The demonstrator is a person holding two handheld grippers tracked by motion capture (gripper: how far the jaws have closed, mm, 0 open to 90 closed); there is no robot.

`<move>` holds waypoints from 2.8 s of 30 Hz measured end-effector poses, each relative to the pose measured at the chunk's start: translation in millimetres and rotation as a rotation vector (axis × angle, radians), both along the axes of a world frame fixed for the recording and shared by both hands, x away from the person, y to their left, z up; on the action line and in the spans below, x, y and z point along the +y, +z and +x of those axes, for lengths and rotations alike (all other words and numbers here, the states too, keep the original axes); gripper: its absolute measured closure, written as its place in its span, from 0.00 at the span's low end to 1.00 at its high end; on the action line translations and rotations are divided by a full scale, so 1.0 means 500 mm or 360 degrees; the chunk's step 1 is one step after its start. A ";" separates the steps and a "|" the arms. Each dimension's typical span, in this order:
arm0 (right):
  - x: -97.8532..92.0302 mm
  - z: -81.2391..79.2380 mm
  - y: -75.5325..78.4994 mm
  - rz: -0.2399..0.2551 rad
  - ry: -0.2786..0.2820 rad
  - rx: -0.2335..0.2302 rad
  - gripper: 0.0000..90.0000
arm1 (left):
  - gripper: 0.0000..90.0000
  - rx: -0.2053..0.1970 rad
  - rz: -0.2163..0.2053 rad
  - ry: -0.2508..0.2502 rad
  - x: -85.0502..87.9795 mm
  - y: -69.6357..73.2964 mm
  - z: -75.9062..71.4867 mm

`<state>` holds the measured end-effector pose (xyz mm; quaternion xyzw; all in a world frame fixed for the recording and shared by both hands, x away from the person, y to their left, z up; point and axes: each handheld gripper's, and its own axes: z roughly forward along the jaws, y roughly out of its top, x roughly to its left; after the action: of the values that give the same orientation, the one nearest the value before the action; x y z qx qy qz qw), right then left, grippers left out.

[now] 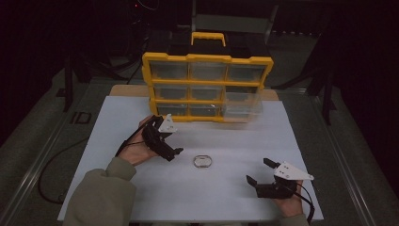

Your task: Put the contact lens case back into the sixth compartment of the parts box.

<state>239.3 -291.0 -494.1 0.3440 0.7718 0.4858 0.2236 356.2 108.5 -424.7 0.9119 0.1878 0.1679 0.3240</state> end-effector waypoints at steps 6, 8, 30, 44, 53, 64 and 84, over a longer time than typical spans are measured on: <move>-0.001 0.000 0.000 0.0005 0.0006 0.0000 0.08 | 0.00 0.0033 0.0033 -0.0013 -0.015 -0.004 0.009; -0.001 0.000 0.000 0.0005 0.0008 -0.0001 0.08 | 0.00 0.0038 0.0043 -0.0020 -0.021 -0.006 0.011; 0.000 0.001 -0.001 -0.0002 0.0013 0.0008 0.09 | 0.00 0.0147 0.0168 -0.0080 -0.075 -0.043 0.033; 0.000 0.002 -0.002 -0.0003 0.0017 0.0009 0.09 | 0.00 0.0199 0.0241 -0.0144 -0.116 -0.064 0.036; -0.002 0.002 -0.001 -0.0001 0.0016 0.0008 0.09 | 0.00 0.0258 0.0254 -0.0217 -0.139 -0.079 0.035; -0.003 0.001 -0.002 0.0000 0.0011 0.0013 0.09 | 0.00 0.0346 0.0309 -0.0226 -0.163 -0.106 0.043; -0.001 0.002 -0.004 0.0002 0.0018 0.0016 0.09 | 0.44 0.0490 0.0387 -0.0380 -0.214 -0.145 0.035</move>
<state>240.2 -291.7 -495.9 0.3423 0.7745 0.4857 0.2169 373.9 1.4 -497.1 0.9749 0.1040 0.0086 0.1968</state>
